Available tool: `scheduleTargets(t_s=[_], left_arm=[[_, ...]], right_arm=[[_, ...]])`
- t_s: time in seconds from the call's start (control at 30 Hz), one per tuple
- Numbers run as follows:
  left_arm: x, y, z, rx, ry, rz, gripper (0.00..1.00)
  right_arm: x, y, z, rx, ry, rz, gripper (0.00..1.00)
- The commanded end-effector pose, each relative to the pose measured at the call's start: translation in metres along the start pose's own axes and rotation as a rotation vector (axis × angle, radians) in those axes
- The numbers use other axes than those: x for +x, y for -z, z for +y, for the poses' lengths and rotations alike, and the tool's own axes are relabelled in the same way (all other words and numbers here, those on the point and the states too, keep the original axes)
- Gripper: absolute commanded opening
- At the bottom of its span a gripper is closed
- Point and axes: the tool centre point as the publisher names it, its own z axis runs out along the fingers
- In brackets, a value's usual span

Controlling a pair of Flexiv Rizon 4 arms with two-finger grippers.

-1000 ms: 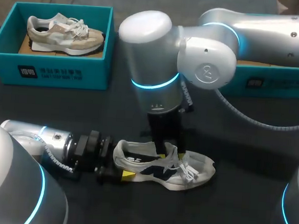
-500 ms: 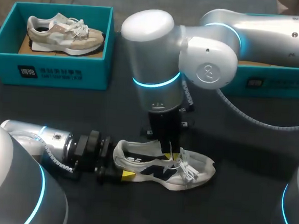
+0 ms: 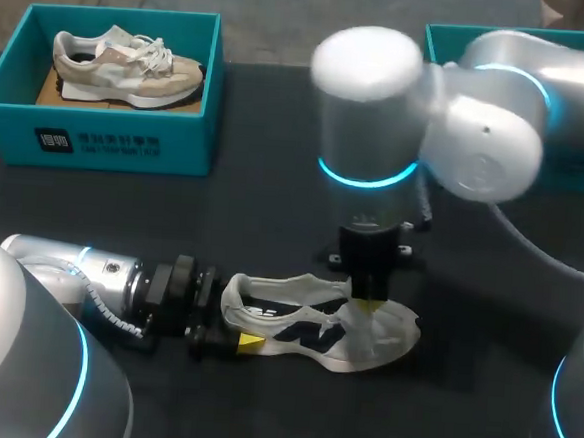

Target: Take the shoe out of the shoebox, open the shoe tongue, remove and reinsert the insole, then place the shoe into the shoebox

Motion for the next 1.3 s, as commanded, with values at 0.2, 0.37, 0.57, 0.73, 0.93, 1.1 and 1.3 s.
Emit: scheduleTargets(t_s=[0.2, 0.37, 0.57, 0.73, 0.93, 1.1, 1.3], left_arm=[[0.0, 0.0, 0.0, -0.003, 0.001, 0.0, 0.0], [0.0, 0.0, 0.0, -0.003, 0.001, 0.0, 0.0], [0.0, 0.0, 0.0, -0.003, 0.001, 0.0, 0.0], [0.0, 0.0, 0.0, -0.003, 0.001, 0.0, 0.0], [0.0, 0.0, 0.0, -0.003, 0.001, 0.0, 0.0], [0.0, 0.0, 0.0, -0.003, 0.001, 0.0, 0.0], [0.0, 0.0, 0.0, -0.003, 0.001, 0.0, 0.0]], right_arm=[[-0.051, -0.011, -0.001, -0.014, 0.018, 0.304, 0.0], [-0.058, -0.02, 0.001, -0.004, 0.049, 0.356, 0.0], [-0.066, -0.04, 0.005, 0.027, 0.053, 0.415, 0.03], [-0.063, -0.049, 0.005, 0.041, 0.058, 0.436, 0.08], [-0.055, -0.038, 0.0, 0.032, 0.074, 0.408, 1.0], [-0.051, -0.013, -0.007, -0.001, 0.092, 0.348, 1.0], [-0.042, 0.025, -0.014, -0.033, 0.143, 0.22, 1.0]])
